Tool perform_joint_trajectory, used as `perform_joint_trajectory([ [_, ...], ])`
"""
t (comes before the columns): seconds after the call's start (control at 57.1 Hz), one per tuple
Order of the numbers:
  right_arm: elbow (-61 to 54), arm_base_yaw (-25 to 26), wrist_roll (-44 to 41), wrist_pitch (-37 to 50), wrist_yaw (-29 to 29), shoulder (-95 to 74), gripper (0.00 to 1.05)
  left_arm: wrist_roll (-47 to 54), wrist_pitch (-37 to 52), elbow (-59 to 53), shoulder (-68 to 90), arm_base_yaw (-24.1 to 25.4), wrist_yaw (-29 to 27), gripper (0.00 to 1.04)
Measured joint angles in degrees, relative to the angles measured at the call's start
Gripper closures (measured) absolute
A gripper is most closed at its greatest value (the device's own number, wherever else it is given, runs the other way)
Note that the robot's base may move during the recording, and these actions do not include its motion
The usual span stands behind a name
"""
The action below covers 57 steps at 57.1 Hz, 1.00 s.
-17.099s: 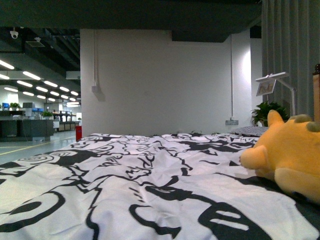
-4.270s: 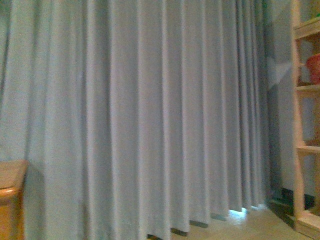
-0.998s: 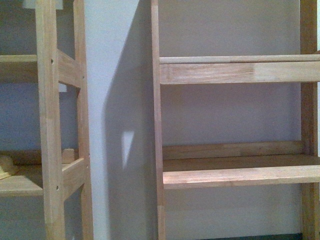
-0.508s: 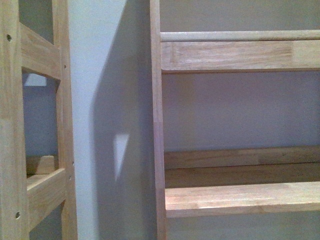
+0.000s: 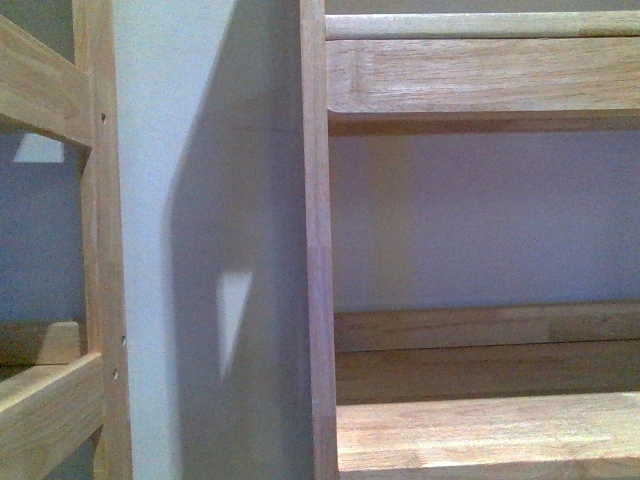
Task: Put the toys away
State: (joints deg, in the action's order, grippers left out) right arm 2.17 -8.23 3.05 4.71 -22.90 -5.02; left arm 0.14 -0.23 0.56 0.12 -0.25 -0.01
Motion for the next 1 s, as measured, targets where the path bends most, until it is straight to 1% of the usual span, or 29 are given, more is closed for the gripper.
perform_joint_trajectory([
  [0.105, 4.9, -1.0, -1.1, 0.8, -1.8, -4.1, 0.97, 0.0, 0.0, 0.0, 0.0, 0.0, 0.0, 0.06],
  [0.193, 11.5, -2.3, -3.2, 3.0, -3.6, -8.3, 0.97, 0.0, 0.0, 0.0, 0.0, 0.0, 0.0, 0.06],
  [0.263, 16.4, -3.1, -4.5, 3.3, -4.5, -11.1, 0.97, 0.0, 0.0, 0.0, 0.0, 0.0, 0.0, 0.06],
  [0.333, 22.5, -4.1, -6.1, 2.9, -5.2, -14.4, 0.97, 0.0, 0.0, 0.0, 0.0, 0.0, 0.0, 0.06],
  [0.385, 29.7, -5.9, -8.3, 3.7, -6.3, -18.8, 0.97, 0.0, 0.0, 0.0, 0.0, 0.0, 0.0, 0.06],
  [0.455, 36.9, -7.1, -10.4, 3.7, -5.7, -23.0, 0.97, 0.0, 0.0, 0.0, 0.0, 0.0, 0.0, 0.06],
  [0.56, 46.2, -6.9, -12.0, 3.3, -2.3, -27.9, 0.97, 0.0, 0.0, 0.0, 0.0, 0.0, 0.0, 0.06],
  [0.613, 50.9, -5.4, -12.1, 2.3, 0.7, -30.3, 0.97, 0.0, 0.0, 0.0, 0.0, 0.0, 0.0, 0.06],
  [0.683, 57.0, -2.1, -11.9, 0.5, 5.2, -33.2, 0.97, 0.0, 0.0, 0.0, 0.0, 0.0, 0.0, 0.06],
  [0.753, 62.9, 2.7, -11.0, -0.5, 10.9, -36.3, 0.97, 0.0, 0.0, 0.0, 0.0, 0.0, 0.0, 0.06],
  [0.77, 64.9, 4.7, -10.3, -0.6, 13.2, -37.4, 0.97, 0.0, 0.0, 0.0, 0.0, 0.0, 0.0, 0.06],
  [0.805, 66.8, 6.8, -9.4, -0.8, 15.6, -38.4, 0.97, 0.0, 0.0, 0.0, 0.0, 0.0, 0.0, 0.06],
  [0.823, 69.0, 9.3, -8.4, -1.0, 18.5, -39.6, 0.97, 0.0, 0.0, 0.0, 0.0, 0.0, 0.0, 0.06],
  [0.84, 70.0, 10.5, -7.9, -1.1, 19.8, -40.2, 0.97, 0.0, 0.0, 0.0, 0.0, 0.0, 0.0, 0.06],
  [0.858, 71.9, 12.9, -7.0, -1.1, 22.5, -41.4, 0.97, 0.0, 0.0, 0.0, 0.0, 0.0, 0.0, 0.06],
  [0.91, 75.9, 18.0, -4.5, -1.0, 27.5, -44.0, 0.97, 0.0, 0.0, 0.0, 0.0, 0.0, 0.0, 0.06],
  [0.928, 78.3, 21.0, -2.4, -0.9, 30.4, -45.6, 0.97, 0.0, 0.0, 0.0, 0.0, 0.0, 0.0, 0.06],
  [0.945, 78.9, 21.7, -2.1, -1.0, 31.1, -46.0, 0.97, 0.0, 0.0, 0.0, 0.0, 0.0, 0.0, 0.06],
  [0.963, 80.8, 23.9, -0.7, -0.9, 33.2, -47.4, 0.97, 0.0, 0.0, 0.0, 0.0, 0.0, 0.0, 0.06],
  [0.98, 81.8, 24.9, -0.4, -0.9, 33.7, -48.1, 0.97, 0.0, 0.0, 0.0, 0.0, 0.0, 0.0, 0.06],
  [0.998, 83.7, 26.9, 0.9, -0.8, 36.0, -49.6, 0.97, 0.0, 0.0, 0.0, 0.0, 0.0, 0.0, 0.06],
])
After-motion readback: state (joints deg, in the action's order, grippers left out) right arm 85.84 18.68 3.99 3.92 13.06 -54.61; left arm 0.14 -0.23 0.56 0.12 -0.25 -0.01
